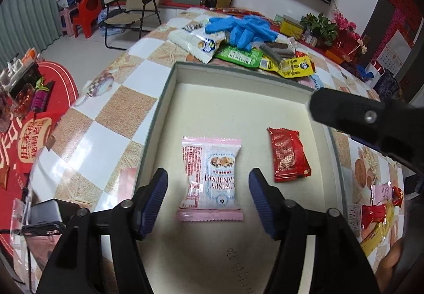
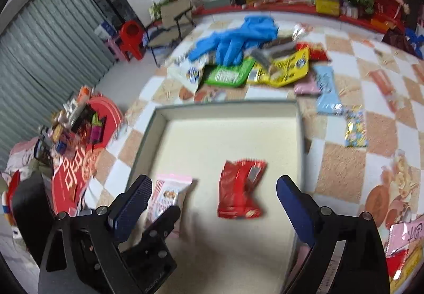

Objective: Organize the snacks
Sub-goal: 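Lower both held packets into the grey tray and open both grippers, then move both tools back over the snacks on the table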

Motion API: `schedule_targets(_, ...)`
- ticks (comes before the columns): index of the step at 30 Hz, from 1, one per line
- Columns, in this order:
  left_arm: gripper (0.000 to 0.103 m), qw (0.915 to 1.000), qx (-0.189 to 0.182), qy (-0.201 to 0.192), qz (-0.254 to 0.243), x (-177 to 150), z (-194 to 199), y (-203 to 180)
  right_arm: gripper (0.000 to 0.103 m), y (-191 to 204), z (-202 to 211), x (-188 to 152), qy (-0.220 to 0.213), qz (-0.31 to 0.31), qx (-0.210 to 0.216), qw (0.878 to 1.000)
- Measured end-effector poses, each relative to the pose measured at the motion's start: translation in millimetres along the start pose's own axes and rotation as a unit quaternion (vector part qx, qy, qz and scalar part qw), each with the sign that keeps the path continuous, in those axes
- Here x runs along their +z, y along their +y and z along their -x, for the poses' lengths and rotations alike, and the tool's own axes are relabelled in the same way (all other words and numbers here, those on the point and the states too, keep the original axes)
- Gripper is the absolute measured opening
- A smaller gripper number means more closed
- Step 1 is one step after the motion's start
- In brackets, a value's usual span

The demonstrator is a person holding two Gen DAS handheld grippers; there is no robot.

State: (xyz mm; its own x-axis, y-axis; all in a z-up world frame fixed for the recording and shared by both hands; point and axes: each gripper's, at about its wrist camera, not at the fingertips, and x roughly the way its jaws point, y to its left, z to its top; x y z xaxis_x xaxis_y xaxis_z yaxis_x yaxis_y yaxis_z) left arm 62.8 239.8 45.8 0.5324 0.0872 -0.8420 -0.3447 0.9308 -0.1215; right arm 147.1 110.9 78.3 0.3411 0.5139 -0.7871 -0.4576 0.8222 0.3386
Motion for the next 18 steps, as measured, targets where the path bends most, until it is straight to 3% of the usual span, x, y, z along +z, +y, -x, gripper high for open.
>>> schedule_targets(7, 0.071, 0.9968, -0.068, -0.037, -0.019, -35, 44, -12, 0.096, -33, 56, -25, -0.046, -0.049, 0.033, 0.997)
schedule_targets(8, 0.071, 0.9961, -0.075, -0.039, -0.026, -43, 50, -18, 0.103, -43, 65, -37, -0.049, -0.061, 0.039, 0.996)
schedule_targets(13, 0.071, 0.9879, -0.104, -0.055, -0.101, -87, 77, -72, 0.103, -92, 104, -103, -0.061, -0.101, 0.03, 0.993)
schedule_targets(18, 0.072, 0.973, -0.14, -0.042, -0.179, -129, 85, -126, 0.103, -142, 136, -168, -0.067, -0.145, -0.012, 0.987)
